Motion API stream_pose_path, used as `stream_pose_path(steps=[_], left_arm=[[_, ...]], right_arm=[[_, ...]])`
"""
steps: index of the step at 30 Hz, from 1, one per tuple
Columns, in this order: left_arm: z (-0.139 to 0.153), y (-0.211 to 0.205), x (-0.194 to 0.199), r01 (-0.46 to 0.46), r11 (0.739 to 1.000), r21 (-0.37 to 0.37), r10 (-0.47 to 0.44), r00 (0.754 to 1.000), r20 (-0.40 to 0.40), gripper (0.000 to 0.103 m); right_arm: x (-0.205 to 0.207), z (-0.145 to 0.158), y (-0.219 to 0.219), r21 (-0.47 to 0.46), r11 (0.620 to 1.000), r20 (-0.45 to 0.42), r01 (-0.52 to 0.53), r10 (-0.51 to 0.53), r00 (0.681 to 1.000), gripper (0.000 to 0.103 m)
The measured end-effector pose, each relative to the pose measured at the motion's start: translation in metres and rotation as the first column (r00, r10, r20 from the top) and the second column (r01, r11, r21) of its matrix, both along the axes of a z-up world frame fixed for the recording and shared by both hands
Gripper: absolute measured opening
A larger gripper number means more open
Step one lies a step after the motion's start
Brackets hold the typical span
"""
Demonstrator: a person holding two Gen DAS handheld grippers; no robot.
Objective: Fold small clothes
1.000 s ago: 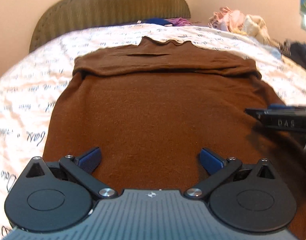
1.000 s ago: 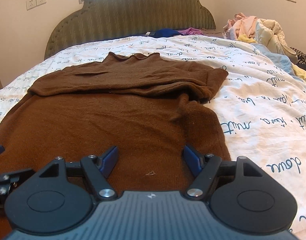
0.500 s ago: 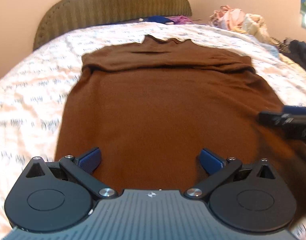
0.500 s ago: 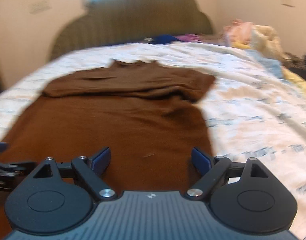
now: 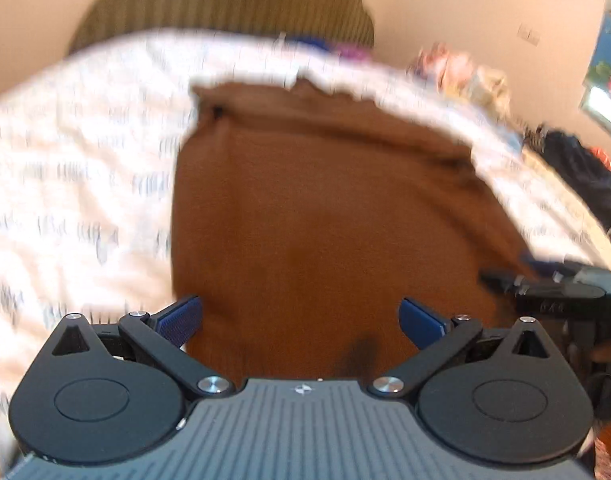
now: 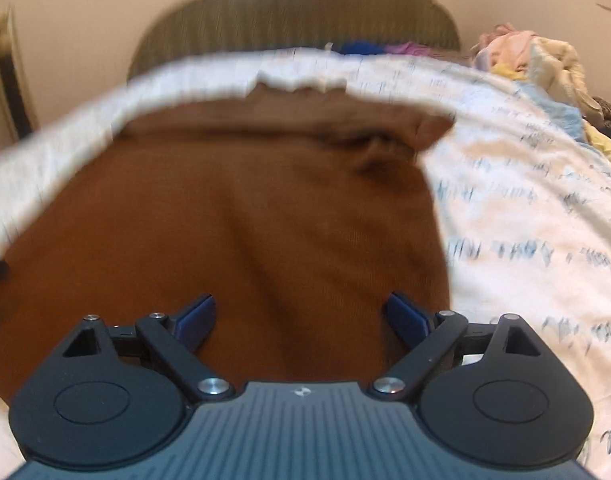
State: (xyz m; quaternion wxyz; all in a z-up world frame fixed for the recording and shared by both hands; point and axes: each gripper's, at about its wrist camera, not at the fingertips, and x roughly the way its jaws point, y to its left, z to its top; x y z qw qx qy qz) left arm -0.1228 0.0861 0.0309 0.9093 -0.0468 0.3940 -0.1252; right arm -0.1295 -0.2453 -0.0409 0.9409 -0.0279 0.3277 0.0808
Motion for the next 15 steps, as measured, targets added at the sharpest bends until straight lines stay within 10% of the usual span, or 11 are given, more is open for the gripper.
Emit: stream_pose_path(steps=[4, 8, 11, 13, 15], left_arm=[[0.010, 0.019, -0.018, -0.041, 0.999, 0.008, 0.041, 0.999, -0.001, 0.102], [0.006, 0.046, -0.019, -0.121, 0.970, -0.211, 0.103, 0.990, -0.094, 0.102], [0.003, 0.056, -0.013, -0.208, 0.922, -0.327, 0.177, 0.977, -0.123, 0.095], [0.002, 0.060, -0.007, -0.230, 0.888, -0.397, 0.183, 0.971, -0.154, 0.067], [-0.001, 0.061, -0.001, -0.242, 0.893, -0.379, 0.184, 0.966, -0.184, 0.019]], right_arm=[[-0.004, 0.015, -0.008, 0.015, 0.999, -0.018, 0.043, -0.042, 0.999, 0.096], [-0.010, 0.019, -0.016, 0.124, 0.992, -0.039, 0.027, -0.023, 0.999, 0.096], [-0.013, 0.006, -0.005, -0.007, 1.000, -0.021, -0.010, 0.010, 1.000, 0.096], [-0.017, 0.007, -0.005, -0.007, 1.000, -0.013, -0.012, 0.012, 1.000, 0.096], [-0.015, 0.007, -0.008, 0.010, 1.000, -0.022, -0.016, 0.016, 1.000, 0.096]])
